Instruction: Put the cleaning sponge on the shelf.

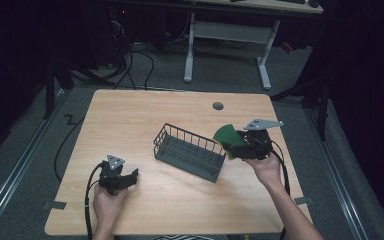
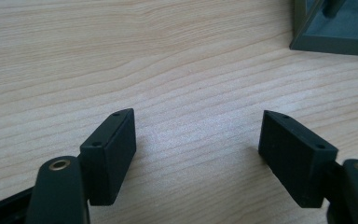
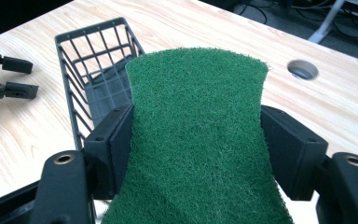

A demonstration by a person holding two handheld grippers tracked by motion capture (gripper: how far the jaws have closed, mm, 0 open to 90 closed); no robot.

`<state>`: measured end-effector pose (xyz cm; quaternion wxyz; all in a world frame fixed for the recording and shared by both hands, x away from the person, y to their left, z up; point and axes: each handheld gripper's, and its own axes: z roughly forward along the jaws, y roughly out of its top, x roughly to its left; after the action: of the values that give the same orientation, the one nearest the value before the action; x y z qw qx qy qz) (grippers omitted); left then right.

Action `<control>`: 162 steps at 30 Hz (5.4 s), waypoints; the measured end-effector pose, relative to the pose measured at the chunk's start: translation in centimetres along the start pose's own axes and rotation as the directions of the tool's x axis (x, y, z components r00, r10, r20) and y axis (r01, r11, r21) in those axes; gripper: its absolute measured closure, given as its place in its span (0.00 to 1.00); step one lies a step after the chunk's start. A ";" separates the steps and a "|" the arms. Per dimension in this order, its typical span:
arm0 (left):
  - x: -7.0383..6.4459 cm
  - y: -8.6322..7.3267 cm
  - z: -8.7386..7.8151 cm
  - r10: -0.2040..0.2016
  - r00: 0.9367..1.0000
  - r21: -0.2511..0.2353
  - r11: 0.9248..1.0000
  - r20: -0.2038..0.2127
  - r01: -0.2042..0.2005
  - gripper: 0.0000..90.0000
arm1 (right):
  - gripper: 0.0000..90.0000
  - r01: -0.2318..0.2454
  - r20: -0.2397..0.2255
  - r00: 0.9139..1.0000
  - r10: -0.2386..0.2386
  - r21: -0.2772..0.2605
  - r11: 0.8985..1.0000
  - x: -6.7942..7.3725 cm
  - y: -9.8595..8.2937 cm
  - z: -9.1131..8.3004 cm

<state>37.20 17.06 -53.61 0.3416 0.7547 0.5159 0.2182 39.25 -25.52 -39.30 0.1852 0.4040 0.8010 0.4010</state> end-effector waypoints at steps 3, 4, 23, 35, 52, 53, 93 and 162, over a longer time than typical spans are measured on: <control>0.0 0.0 0.0 -0.002 1.000 -0.002 1.000 0.000 0.002 0.31 | 0.34 0.020 -0.018 1.000 -0.019 0.011 1.000 0.4 0.8 1.1; 0.0 0.0 0.0 -0.002 1.000 -0.002 1.000 0.000 0.002 0.31 | 0.34 0.021 -0.025 0.999 -0.021 0.014 1.000 0.5 1.0 1.4; 0.1 0.0 0.0 -0.009 1.000 -0.005 1.000 0.007 0.009 0.31 | 0.34 0.094 -0.070 0.994 -0.090 0.064 0.993 1.8 1.8 5.5; 0.1 0.0 0.0 -0.007 1.000 -0.005 1.000 0.005 0.007 0.31 | 0.34 0.138 -0.090 0.987 -0.131 0.086 0.987 2.4 1.5 5.9; 0.1 0.0 0.0 -0.008 1.000 -0.006 1.000 0.005 0.008 0.31 | 0.33 0.189 -0.105 0.979 -0.177 0.122 0.974 2.9 0.9 6.0; 0.1 0.0 0.0 -0.008 1.000 -0.006 1.000 0.004 0.008 0.31 | 0.33 0.189 -0.106 0.979 -0.176 0.121 0.975 2.9 0.9 6.0; 0.0 -0.1 -0.1 -0.007 1.000 -0.004 1.000 0.007 0.007 0.31 | 0.43 0.036 -0.032 0.999 -0.036 -0.019 0.999 1.0 -0.6 1.6; -0.1 -0.1 0.0 -0.002 1.000 -0.004 1.000 0.000 0.002 0.31 | 0.45 -0.233 0.131 0.964 0.231 -0.005 0.973 -3.0 -15.3 -0.2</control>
<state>37.12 17.04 -53.64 0.3431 0.7534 0.5165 0.2188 33.29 -33.42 -51.37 0.1871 0.5214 0.7363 0.3886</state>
